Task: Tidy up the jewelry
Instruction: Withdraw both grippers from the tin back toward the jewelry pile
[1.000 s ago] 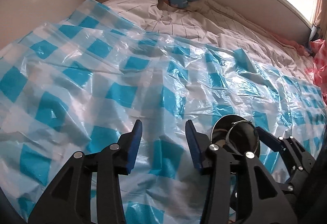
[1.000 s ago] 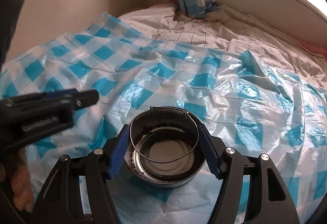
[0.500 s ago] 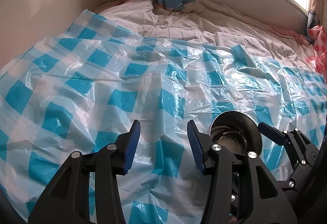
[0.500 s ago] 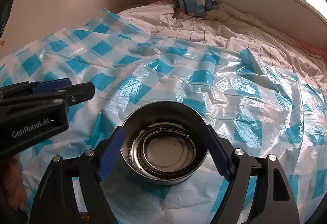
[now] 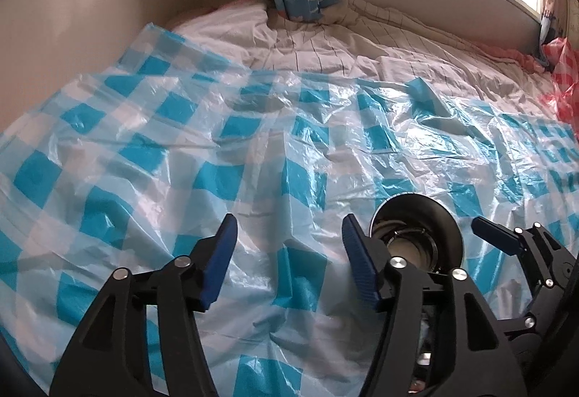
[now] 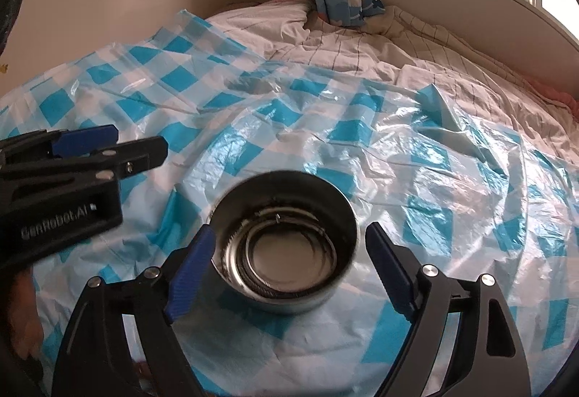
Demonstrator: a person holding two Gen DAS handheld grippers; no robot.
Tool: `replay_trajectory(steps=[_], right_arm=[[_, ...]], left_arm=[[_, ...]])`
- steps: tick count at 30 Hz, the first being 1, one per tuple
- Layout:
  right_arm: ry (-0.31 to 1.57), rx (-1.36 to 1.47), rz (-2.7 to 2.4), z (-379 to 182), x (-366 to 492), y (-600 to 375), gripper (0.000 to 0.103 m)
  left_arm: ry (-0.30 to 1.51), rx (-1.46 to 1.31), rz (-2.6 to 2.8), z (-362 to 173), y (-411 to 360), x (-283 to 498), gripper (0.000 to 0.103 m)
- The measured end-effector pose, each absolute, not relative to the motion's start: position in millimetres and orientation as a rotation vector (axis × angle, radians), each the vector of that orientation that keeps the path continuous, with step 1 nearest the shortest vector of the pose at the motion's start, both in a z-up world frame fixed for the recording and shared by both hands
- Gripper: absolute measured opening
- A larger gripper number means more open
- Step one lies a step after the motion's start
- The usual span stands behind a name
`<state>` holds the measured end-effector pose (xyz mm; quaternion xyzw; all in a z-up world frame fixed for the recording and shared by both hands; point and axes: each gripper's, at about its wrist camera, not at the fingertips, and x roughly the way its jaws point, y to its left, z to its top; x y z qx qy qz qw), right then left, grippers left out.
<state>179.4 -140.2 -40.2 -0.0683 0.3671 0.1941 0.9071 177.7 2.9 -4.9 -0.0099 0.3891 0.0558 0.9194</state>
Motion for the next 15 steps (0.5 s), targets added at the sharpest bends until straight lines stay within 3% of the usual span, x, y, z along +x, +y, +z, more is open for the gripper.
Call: replay_trajectory(steps=[15], right_arm=[[0.887,-0.083,0.351,-38,120,-204,0.085]], left_arm=[[1.008,-0.068,-0.184,-36,14,146,0.065]])
